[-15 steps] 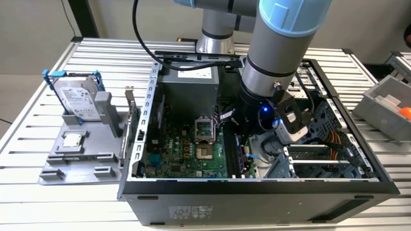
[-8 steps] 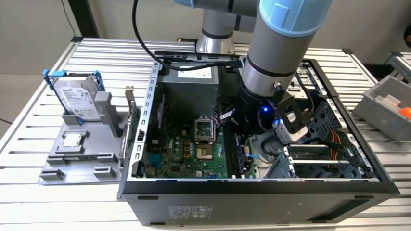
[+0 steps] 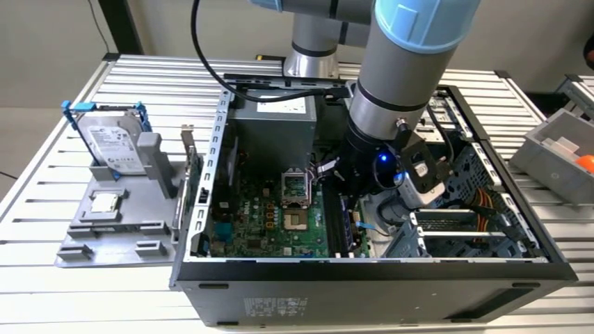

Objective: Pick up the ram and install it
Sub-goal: 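Press down the ram until it locks into place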

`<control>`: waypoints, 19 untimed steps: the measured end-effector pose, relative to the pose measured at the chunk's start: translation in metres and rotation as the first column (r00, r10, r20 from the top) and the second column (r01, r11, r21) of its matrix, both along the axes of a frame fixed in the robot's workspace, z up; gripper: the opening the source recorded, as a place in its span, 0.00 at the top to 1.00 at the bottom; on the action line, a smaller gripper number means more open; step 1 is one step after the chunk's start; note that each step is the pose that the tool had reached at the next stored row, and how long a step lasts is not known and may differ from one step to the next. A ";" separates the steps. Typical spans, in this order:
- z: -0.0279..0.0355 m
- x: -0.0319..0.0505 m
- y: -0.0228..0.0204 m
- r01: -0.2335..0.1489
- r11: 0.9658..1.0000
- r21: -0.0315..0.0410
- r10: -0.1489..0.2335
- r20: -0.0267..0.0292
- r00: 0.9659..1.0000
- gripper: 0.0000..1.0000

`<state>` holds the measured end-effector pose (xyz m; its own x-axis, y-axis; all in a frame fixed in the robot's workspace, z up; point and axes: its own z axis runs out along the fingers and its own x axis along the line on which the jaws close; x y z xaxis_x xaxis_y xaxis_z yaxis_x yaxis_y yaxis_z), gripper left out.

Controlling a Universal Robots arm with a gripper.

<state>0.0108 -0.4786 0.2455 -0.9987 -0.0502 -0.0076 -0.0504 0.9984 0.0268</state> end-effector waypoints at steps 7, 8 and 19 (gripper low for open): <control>0.0000 0.0000 0.0000 -0.026 1.000 0.000 0.026 0.000 1.000 1.00; 0.0000 0.0000 0.0000 -0.035 0.999 0.000 0.035 0.000 0.999 1.00; 0.0000 0.0000 0.0000 -0.124 0.992 0.000 0.124 0.000 0.992 1.00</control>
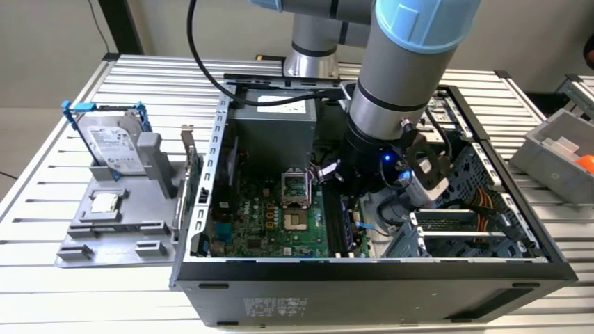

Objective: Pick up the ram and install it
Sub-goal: 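Press down the ram until it locks into place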

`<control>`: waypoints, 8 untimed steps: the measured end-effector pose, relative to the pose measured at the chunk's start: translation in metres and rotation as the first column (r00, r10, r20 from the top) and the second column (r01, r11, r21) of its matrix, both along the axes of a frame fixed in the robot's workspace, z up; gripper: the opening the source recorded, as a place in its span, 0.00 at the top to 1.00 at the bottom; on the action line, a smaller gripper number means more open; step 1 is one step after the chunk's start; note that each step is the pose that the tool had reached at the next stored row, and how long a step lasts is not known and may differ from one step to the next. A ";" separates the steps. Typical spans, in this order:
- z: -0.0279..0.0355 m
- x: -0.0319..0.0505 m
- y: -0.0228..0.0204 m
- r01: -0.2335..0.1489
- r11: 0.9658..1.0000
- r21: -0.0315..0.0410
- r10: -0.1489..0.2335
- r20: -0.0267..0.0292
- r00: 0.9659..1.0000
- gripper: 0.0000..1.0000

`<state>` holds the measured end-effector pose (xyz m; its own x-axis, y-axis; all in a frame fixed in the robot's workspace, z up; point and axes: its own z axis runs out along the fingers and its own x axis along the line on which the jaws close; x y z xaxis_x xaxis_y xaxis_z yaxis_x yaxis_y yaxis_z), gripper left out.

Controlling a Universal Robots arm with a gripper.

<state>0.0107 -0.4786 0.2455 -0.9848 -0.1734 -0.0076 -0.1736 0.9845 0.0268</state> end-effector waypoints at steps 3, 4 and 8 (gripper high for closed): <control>0.0000 0.0000 0.0000 -0.017 1.000 0.000 0.017 0.000 1.000 1.00; 0.0000 0.0000 0.0000 -0.022 1.000 0.000 0.022 0.000 1.000 1.00; 0.0000 0.0000 0.0000 -0.043 0.999 0.000 0.043 0.000 0.999 1.00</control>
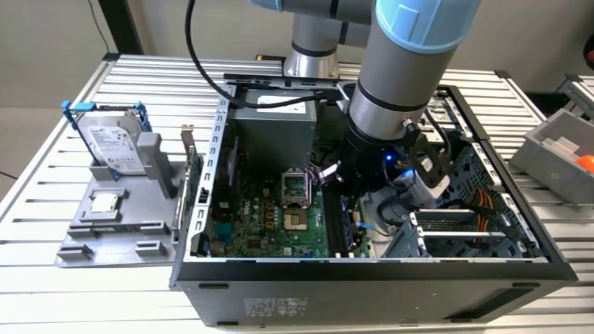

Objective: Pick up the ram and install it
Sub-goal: 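Press down the ram until it locks into place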

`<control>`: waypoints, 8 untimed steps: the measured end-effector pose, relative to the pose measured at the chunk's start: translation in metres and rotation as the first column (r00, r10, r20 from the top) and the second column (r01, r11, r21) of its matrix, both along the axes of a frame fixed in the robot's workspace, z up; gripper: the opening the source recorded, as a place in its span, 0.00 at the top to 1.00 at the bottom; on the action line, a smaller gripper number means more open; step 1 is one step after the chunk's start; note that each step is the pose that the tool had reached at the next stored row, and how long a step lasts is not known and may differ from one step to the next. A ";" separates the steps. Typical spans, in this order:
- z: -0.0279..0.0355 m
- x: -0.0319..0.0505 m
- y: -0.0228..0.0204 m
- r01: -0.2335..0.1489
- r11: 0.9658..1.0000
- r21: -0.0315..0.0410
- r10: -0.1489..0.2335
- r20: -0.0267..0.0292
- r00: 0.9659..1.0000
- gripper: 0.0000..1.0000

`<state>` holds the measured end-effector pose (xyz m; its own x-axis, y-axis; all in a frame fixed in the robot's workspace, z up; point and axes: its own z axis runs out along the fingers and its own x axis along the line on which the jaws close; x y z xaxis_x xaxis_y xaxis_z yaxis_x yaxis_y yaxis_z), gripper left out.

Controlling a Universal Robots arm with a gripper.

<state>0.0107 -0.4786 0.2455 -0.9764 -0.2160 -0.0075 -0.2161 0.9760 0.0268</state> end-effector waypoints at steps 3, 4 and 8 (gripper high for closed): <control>0.0000 0.0000 0.0000 -0.015 1.000 0.000 0.015 0.000 1.000 1.00; 0.0000 0.0000 0.0000 -0.021 1.000 0.000 0.021 0.000 1.000 1.00; 0.0000 0.0000 0.0000 -0.037 0.999 0.000 0.037 0.000 0.999 1.00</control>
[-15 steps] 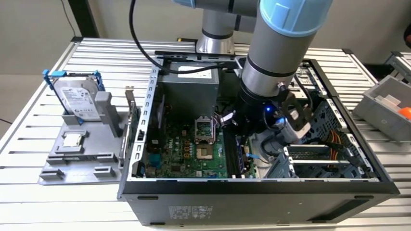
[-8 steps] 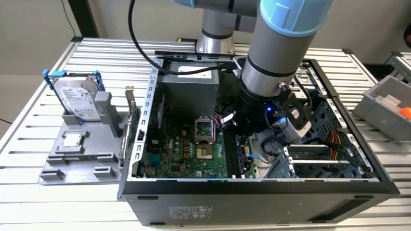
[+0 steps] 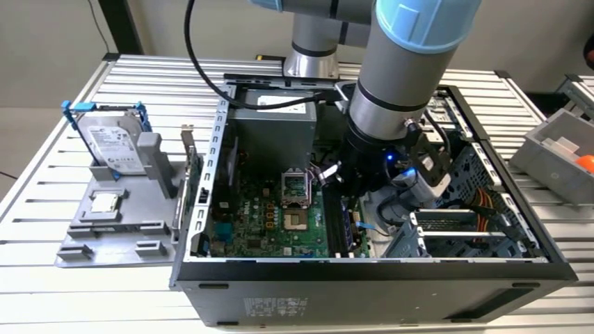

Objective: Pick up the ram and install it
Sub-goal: 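Press down the ram until it locks into place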

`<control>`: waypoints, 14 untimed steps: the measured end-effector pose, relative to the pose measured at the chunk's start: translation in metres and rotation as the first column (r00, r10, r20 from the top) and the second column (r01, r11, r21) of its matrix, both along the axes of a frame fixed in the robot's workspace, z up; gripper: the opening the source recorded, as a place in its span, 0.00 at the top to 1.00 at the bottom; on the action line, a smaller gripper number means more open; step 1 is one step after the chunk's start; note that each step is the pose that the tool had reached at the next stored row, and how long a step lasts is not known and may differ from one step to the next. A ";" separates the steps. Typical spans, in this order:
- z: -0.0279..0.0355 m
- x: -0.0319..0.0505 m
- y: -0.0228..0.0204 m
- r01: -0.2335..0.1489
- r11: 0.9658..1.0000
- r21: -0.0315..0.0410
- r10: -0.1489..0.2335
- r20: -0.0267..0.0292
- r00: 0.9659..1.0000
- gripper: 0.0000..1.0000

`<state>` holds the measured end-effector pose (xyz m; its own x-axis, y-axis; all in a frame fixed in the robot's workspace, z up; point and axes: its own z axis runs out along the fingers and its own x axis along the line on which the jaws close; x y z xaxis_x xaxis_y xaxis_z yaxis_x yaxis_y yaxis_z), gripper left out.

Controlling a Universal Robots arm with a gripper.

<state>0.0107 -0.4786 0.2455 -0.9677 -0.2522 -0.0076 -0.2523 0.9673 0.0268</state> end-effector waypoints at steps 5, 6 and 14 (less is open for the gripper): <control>0.0000 0.0000 0.0000 -0.021 1.000 0.000 0.021 0.000 1.000 1.00; 0.0000 -0.0001 0.0000 -0.026 1.000 0.000 0.026 0.000 1.000 1.00; 0.0000 -0.0002 0.0000 -0.066 0.998 0.000 0.066 0.000 0.998 1.00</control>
<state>0.0106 -0.4786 0.2454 -0.9489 -0.3155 -0.0076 -0.3156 0.9485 0.0269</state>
